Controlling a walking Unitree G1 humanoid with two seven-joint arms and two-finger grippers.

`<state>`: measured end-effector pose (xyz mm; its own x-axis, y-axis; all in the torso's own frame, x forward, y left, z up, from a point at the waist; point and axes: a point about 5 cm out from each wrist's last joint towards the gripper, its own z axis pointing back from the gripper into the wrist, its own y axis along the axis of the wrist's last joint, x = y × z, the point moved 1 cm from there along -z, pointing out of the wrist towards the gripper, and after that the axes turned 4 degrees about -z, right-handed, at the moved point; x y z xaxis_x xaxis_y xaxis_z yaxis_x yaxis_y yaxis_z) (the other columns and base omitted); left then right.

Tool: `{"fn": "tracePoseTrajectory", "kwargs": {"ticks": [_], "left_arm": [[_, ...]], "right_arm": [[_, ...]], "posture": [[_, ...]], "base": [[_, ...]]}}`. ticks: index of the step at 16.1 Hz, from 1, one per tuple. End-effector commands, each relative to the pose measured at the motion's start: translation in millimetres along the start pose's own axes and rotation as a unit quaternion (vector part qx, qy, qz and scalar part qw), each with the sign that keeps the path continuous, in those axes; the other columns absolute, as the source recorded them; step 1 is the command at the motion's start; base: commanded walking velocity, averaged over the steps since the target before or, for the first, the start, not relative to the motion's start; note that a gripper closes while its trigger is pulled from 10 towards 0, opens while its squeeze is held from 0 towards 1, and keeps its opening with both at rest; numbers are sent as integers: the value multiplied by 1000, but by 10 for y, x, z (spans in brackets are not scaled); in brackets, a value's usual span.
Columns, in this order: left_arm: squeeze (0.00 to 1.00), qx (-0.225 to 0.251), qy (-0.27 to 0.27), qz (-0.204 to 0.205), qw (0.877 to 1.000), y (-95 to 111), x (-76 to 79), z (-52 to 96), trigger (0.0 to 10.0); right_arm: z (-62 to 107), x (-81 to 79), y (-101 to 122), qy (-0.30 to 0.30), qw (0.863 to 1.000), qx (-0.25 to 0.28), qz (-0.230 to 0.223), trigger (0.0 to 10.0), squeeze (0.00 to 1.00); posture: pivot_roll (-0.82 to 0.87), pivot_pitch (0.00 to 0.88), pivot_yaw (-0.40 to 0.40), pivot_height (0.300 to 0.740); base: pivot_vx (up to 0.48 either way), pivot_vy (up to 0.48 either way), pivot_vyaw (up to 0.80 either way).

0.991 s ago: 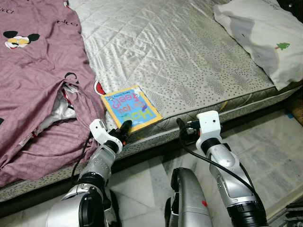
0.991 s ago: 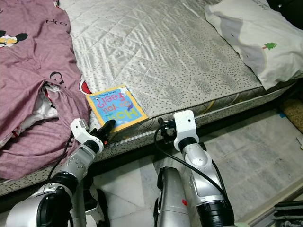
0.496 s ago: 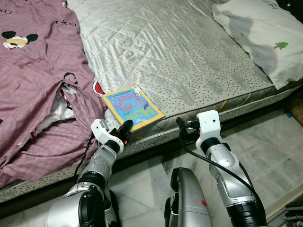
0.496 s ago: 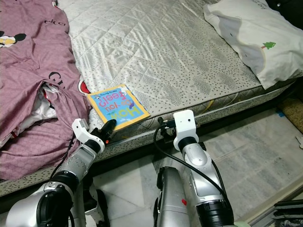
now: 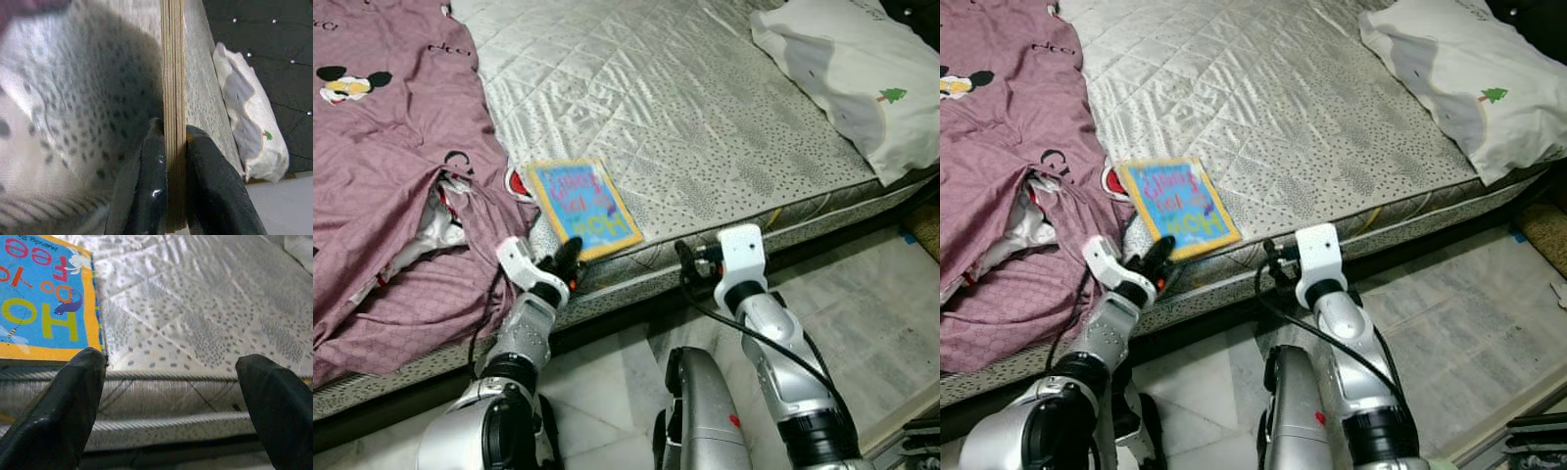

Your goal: Clean up the room

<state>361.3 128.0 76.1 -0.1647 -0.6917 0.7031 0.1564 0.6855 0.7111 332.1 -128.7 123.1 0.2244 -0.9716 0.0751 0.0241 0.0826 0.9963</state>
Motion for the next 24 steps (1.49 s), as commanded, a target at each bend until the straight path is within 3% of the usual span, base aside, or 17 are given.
{"fn": "tracePoseTrajectory", "kwargs": {"ticks": [1,2,3,4,5,6,7,11,12,13,14,15,19,24], "left_arm": [[0,14,7,-28,999,27,-37,40,0],[0,23,6,-43,999,56,-29,44,0],[0,73,1,-114,991,200,44,67,0],[0,92,3,-139,986,251,61,84,0],[0,114,-9,-176,978,312,114,121,0],[0,131,-38,-239,961,351,222,212,0],[0,145,-48,-274,950,372,293,333,0],[0,156,-57,-304,938,393,412,678,0],[0,153,-35,-313,937,420,412,777,0],[0,158,-2,-350,923,473,370,829,0],[0,158,7,-363,918,486,349,841,275],[0,155,21,-380,912,492,336,851,10000],[0,125,51,-412,901,422,354,935,10000],[0,100,46,-414,904,304,354,907,10000]], "right_arm": [[14,29,-63,-9,1000,-8,-4,10000,0],[7,13,-56,-8,1000,-5,-8,10000,0],[-7,-30,-26,-3,1000,5,-19,10000,0],[-9,-42,-21,-2,1000,6,-21,10000,0],[-8,-61,-16,0,1000,10,-26,10000,0],[2,-80,-21,2,999,13,-32,10000,0],[19,-92,-39,4,999,13,-47,10000,0],[14,-92,-42,-8,997,20,-71,10000,0],[-5,-86,-13,-19,994,30,-102,10000,0],[-30,-121,34,-10,989,42,-143,10000,0],[-35,-149,59,-1,987,48,-156,10000,0],[-39,-168,75,1,986,50,-158,10000,0],[-76,-216,130,-4,977,57,-205,10000,0],[-109,-148,202,-25,967,72,-241,10000,0]], "posture": [[-166,161,-93,551],[-160,158,-89,551],[-149,154,-80,551],[-147,153,-78,551],[-140,149,-73,551],[-129,144,-65,551],[-110,141,-58,551],[-72,142,-42,551],[-62,145,-40,551],[-47,147,-35,551],[-42,147,-33,551],[-32,146,-31,561],[-19,149,-23,606],[-23,146,-10,661]], "base": [[0,0,0],[0,0,0],[0,0,0],[0,0,0],[0,0,0],[0,0,0],[0,0,0],[0,0,0],[0,0,0],[0,0,0],[0,0,0],[0,0,0],[0,0,0],[0,0,0]]}}
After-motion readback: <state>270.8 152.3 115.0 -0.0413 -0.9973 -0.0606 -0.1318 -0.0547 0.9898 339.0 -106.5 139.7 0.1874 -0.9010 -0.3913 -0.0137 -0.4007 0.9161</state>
